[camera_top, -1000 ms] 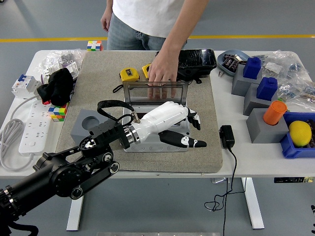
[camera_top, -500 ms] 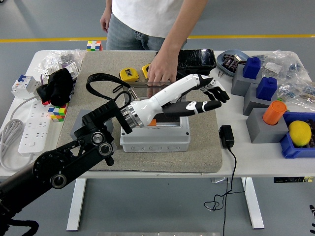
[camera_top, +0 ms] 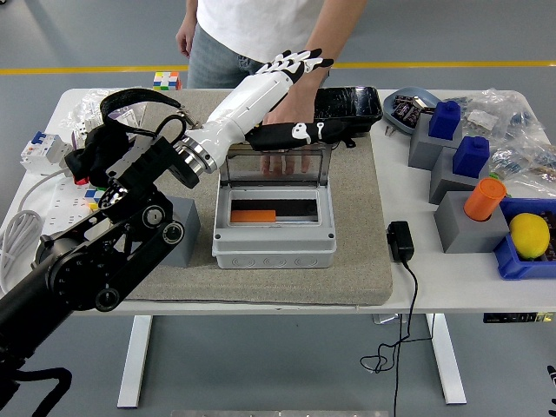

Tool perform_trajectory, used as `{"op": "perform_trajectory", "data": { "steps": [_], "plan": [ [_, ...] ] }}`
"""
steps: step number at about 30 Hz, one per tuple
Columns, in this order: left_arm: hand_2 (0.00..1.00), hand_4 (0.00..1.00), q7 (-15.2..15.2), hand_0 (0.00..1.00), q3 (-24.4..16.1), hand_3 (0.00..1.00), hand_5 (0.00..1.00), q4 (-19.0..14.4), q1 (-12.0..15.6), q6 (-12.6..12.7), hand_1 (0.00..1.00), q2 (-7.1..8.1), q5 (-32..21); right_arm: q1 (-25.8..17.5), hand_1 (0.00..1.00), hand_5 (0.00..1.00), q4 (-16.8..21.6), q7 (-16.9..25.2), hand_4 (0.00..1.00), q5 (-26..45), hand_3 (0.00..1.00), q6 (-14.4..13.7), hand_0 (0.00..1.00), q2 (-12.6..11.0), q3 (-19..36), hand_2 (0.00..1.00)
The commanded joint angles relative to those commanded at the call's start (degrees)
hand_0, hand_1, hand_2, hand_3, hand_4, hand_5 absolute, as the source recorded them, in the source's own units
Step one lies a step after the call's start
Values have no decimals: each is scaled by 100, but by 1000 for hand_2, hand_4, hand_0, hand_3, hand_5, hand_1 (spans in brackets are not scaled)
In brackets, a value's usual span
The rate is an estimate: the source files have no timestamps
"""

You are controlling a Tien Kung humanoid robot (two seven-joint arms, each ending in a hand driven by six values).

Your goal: Fetch the battery,place it into the box,close the lid of the box

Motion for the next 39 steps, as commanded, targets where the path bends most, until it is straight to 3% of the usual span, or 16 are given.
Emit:
{"op": "perform_trajectory", "data": {
  "steps": [2,6,11,12,17,18,23,24,29,30,39],
  "plan": [
    [998,998,289,998,23,998,998,67,-19,-359,998,28,484,2,746,998,0,11,998,16,795,1,788,8,-12,745],
    [998,998,470,998,59,969,998,231,-51,-647,998,75,1409,17,746,998,0,25,998,45,795,3,788,13,-39,745],
    [998,998,523,998,58,969,998,326,-70,-740,998,79,1409,17,746,998,0,-2,998,-2,795,3,788,-2,18,745],
    [998,998,539,998,67,880,998,340,-72,-781,998,86,1409,17,746,998,0,-4,998,-4,795,4,788,-5,23,745],
    [998,998,482,998,117,880,998,378,-50,-945,998,144,1409,28,746,998,0,8,998,20,795,1,788,-2,15,745],
    [998,998,468,998,129,746,998,372,-50,-966,998,155,1409,30,746,998,0,8,998,20,795,1,787,0,18,745],
    [998,998,411,998,168,746,998,344,-52,-1020,998,188,1409,40,746,998,0,7,998,8,795,2,787,7,37,745],
    [980,998,392,998,172,680,998,334,-49,-1011,998,195,1409,41,746,998,0,8,998,10,795,1,788,7,37,745],
    [980,998,350,998,215,680,998,165,-44,-993,998,233,1342,41,746,998,0,12,998,11,795,0,788,9,44,745],
    [934,998,351,998,240,606,998,124,-49,-1007,998,246,1303,38,746,998,0,12,998,10,794,1,789,11,44,745],
    [900,998,437,998,514,590,998,-196,-51,-1199,998,356,1053,39,746,998,0,12,998,1,795,0,788,2,56,745]
  ]
}}
